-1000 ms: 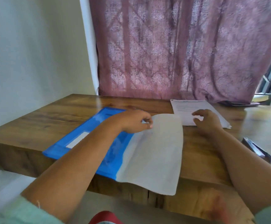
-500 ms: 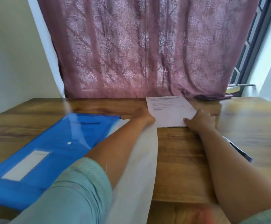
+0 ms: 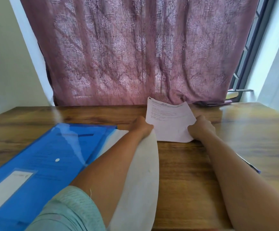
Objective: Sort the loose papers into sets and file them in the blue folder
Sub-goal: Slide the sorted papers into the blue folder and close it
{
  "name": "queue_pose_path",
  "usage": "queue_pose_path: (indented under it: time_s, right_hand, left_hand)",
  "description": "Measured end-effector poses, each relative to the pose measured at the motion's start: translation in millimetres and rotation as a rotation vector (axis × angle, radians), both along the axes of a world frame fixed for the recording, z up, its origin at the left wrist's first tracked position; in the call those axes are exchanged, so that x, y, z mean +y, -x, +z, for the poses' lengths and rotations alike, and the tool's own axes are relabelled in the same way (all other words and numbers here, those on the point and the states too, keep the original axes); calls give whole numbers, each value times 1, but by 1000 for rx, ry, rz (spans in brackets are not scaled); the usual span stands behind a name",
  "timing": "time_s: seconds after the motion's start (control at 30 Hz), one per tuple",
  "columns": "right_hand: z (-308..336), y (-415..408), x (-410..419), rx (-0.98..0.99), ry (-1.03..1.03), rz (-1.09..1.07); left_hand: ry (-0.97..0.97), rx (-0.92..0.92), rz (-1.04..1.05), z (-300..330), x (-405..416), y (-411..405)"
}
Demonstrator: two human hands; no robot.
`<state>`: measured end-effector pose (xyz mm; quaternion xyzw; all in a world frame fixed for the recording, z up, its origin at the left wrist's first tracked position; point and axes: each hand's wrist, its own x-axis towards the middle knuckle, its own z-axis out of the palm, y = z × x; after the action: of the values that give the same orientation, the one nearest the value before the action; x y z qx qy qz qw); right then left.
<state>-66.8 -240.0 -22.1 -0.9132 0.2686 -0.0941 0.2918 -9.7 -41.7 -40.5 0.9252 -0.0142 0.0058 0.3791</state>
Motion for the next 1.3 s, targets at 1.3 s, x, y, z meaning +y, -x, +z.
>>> queue_pose_path:
  time_s: [1.3]
  right_hand:
    - [8,10,0,-840,-294,165]
  left_hand:
    - [564,-565,-185,22,-26,27]
